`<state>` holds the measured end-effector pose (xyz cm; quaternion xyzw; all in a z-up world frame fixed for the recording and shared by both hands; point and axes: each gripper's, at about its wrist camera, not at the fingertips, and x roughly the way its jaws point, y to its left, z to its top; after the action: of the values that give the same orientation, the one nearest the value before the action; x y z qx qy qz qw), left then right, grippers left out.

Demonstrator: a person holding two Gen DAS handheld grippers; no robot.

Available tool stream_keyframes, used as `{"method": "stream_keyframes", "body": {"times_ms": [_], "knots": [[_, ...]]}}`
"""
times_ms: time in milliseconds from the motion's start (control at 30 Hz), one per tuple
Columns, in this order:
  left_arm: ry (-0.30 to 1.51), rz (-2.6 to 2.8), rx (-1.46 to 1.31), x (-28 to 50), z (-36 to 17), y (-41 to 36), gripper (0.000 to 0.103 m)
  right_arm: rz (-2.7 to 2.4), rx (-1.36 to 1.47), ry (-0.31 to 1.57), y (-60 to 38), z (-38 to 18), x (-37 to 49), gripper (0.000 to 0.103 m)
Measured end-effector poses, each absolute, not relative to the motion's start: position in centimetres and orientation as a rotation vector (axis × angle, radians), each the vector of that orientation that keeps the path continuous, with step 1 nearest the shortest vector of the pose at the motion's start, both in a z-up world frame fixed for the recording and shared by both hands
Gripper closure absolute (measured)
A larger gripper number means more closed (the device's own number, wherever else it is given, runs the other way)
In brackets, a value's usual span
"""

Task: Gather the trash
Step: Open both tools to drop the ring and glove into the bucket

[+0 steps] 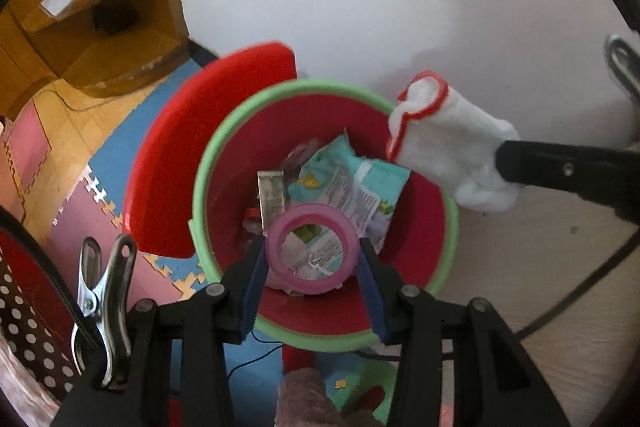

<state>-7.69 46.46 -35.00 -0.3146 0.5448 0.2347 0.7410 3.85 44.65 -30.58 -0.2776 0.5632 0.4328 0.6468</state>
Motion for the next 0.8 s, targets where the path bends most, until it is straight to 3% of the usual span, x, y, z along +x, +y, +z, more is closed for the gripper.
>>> {"method": "stream_keyframes", "body": {"times_ms": [300, 533, 800], "knots": [[1.247, 0.469, -0.698, -6.5, -37.7, 45.9, 0.057, 0.933, -0.658, 1.318, 44.5, -33.1, 5.0, 0.098], [1.263, 0.477, -0.701, -6.8, -37.6, 46.4, 0.045, 0.934, -0.648, 1.337, 44.7, -33.6, 5.1, 0.098], [1.249, 0.477, -0.724, -6.9, -36.8, 47.2, 0.040, 0.942, -0.650, 1.333, 44.8, -33.1, 4.9, 0.091]]}}
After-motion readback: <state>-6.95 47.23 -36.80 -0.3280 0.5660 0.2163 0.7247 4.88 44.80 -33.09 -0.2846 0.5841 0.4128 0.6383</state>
